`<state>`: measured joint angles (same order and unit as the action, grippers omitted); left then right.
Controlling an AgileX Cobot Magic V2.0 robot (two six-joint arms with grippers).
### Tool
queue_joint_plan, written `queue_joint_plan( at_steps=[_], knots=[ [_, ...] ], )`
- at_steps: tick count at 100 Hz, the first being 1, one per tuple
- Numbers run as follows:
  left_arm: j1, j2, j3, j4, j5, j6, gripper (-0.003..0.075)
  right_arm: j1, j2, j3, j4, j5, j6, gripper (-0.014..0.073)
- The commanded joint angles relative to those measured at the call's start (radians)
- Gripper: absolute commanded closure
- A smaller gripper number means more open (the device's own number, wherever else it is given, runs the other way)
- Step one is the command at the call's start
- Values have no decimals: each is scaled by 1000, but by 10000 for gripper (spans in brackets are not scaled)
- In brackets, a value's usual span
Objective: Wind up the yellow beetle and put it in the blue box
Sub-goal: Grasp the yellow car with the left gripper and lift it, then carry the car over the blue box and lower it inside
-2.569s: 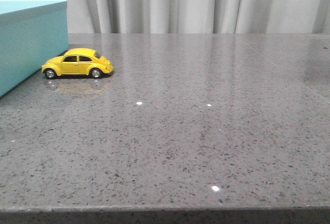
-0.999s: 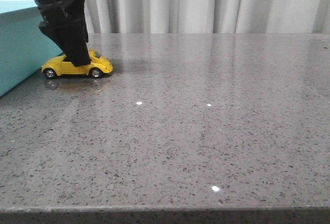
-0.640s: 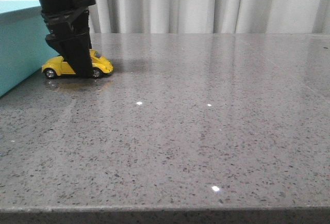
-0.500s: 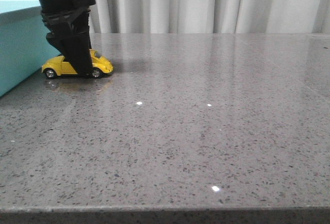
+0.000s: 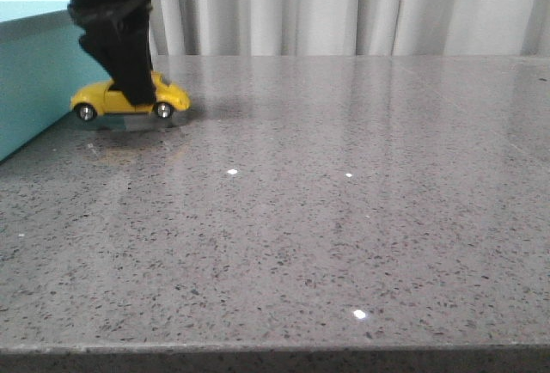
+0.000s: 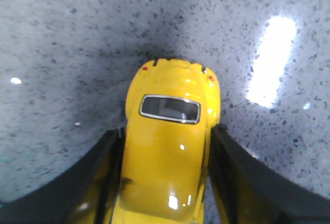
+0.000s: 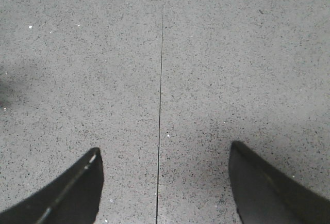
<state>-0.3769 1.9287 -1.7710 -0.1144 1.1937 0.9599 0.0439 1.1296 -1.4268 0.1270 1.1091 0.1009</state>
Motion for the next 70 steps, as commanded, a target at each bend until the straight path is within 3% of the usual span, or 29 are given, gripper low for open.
queue_joint_plan(
  at_steps=[1,20,37,50,70],
  knots=[
    [-24,-58,-96,-19,24,-1,584,0,-22,-22,5,-54,-9,76],
    [-32,-58,-329,-19,74,-97,584,0,-22,-22,5,-51,-9,76],
    [-8,-66,-513,99,76,-327,584,0,-22,-22,5,-51,-9,76],
    [36,-91,-530,181,76,-485,584,0,-22,-22,5,-51,-9,76],
    [132,-96,-521,183,76,-735,584,0,-22,-22,6,-52,-9,76]
  ],
)
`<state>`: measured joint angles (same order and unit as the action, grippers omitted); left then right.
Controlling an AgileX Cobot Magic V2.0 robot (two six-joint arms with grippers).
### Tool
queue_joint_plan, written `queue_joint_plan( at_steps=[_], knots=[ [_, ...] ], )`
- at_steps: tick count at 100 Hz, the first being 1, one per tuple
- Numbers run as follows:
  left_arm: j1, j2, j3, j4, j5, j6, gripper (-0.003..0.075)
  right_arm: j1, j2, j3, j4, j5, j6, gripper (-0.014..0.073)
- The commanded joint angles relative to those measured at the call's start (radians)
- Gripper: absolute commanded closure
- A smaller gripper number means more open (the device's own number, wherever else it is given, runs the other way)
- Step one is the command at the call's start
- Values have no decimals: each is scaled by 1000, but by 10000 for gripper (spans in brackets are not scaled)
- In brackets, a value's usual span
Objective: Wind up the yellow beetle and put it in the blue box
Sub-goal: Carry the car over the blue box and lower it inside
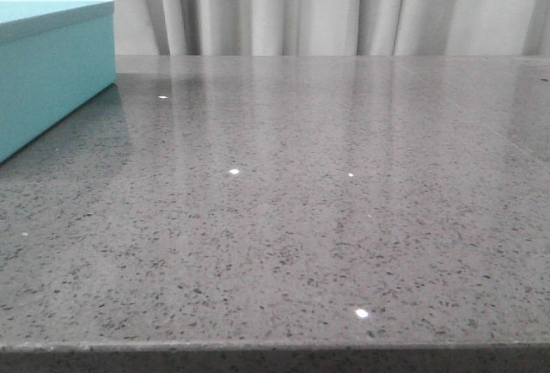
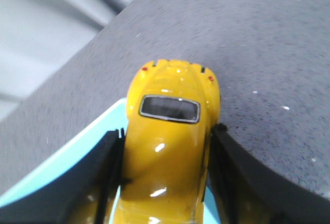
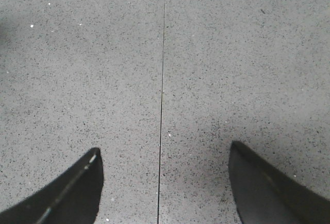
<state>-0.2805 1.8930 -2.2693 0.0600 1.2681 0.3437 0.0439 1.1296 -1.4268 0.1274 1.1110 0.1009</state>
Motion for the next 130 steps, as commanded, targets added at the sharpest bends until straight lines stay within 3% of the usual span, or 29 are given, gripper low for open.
queue_joint_plan(
  at_steps=[1,11,81,110,121,130],
  knots=[
    [42,-60,-20,8,1,-134,584,0,-22,-22,5,-53,-9,76],
    [82,-61,4,8,1,-202,584,0,-22,-22,5,-53,-9,76],
    [244,-61,415,8,1,-202,584,0,-22,-22,5,-52,-9,76],
    [252,-59,477,16,-1,-200,583,0,-22,-22,13,-52,-9,76],
    [252,-59,477,11,-1,-192,542,0,-22,-22,13,-52,-9,76],
    [252,-59,477,10,-1,-192,433,0,-22,-22,13,-51,-9,76]
  ],
)
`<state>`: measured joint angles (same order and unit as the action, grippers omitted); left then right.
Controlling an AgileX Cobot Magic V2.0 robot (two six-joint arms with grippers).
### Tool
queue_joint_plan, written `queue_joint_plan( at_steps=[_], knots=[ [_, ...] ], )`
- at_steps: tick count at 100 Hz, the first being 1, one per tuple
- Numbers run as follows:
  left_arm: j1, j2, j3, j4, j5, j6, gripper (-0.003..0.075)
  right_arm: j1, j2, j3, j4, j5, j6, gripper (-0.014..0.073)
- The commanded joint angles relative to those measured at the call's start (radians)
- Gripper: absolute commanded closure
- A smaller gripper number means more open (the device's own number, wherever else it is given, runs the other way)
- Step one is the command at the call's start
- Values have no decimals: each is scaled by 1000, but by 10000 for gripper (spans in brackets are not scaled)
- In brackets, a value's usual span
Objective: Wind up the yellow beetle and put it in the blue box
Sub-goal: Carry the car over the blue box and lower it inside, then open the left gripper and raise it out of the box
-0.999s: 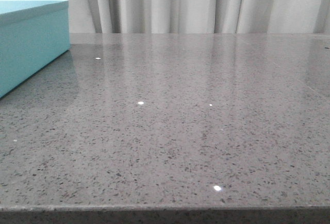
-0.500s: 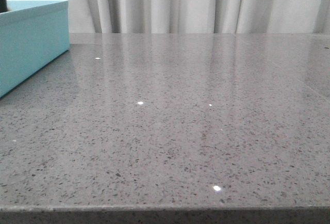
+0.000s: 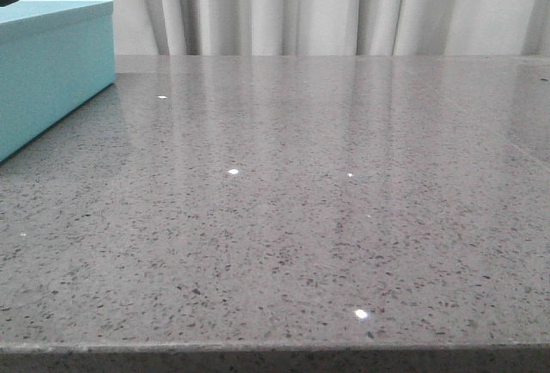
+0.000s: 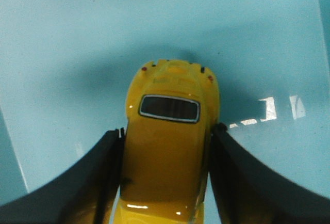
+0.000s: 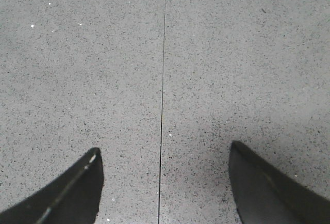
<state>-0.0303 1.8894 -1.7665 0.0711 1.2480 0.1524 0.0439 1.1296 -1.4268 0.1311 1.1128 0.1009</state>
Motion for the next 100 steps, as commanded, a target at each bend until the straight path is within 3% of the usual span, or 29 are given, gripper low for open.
queue_joint_plan(
  at_steps=[1,11,18,43,57,66,74,91,100],
  knots=[
    [2,-56,-26,-2,20,0,422,0,-22,-22,9,-53,-9,76],
    [2,-56,-26,-2,20,0,272,0,-22,-22,9,-53,-9,76],
    [2,-56,-26,-2,20,0,220,0,-22,-22,9,-53,-9,76],
    [2,-67,-37,-2,21,0,228,0,-30,-22,9,-60,-10,76],
    [2,-123,-38,-12,15,0,346,0,-77,-12,8,-94,-33,114],
    [2,-174,-38,-19,15,0,532,0,-125,7,-5,-127,-33,235],
    [2,-222,-38,-35,15,0,736,3,-168,41,-26,-144,-33,393],
    [2,-346,-26,-60,19,0,739,23,-275,147,-56,-194,-33,669],
    [2,-427,-8,-71,12,0,739,29,-342,219,-59,-248,-33,657]
  ],
)
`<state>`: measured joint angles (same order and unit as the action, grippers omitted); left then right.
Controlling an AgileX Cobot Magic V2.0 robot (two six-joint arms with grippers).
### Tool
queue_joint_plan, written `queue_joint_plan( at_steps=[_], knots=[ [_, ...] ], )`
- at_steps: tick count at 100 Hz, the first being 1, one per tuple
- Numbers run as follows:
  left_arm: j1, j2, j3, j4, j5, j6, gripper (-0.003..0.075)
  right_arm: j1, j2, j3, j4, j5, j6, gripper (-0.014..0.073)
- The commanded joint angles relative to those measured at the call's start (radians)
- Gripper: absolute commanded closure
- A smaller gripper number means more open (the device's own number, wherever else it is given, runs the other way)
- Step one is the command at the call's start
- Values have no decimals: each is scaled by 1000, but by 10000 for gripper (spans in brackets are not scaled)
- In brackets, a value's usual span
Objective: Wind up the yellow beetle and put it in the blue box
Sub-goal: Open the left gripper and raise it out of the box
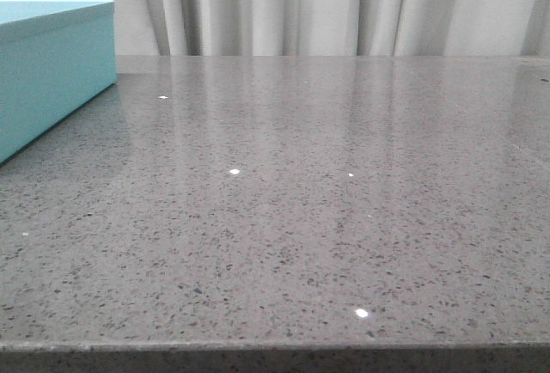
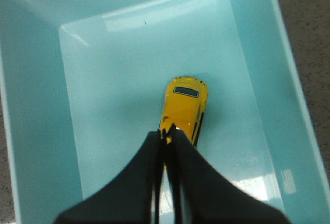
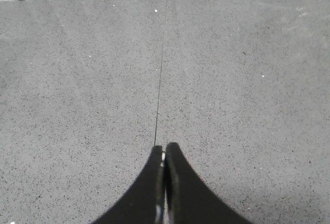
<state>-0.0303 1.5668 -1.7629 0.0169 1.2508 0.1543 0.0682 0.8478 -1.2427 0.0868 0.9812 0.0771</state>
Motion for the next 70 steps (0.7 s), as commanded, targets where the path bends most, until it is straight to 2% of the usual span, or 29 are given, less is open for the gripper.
queue_joint_plan(
  at_steps=[1,31,59,70],
  knots=[
    [2,-117,-8,-23,7,-2,739,5,-70,46,-15,-131,-10,657],
    [2,-412,179,-53,-91,-9,739,5,-253,247,-18,-245,-10,657],
    [2,-691,516,-131,-293,-11,739,5,-440,412,-18,-317,-10,657],
    [2,-791,650,-132,-322,-11,739,5,-496,453,-18,-314,-10,657]
  ],
)
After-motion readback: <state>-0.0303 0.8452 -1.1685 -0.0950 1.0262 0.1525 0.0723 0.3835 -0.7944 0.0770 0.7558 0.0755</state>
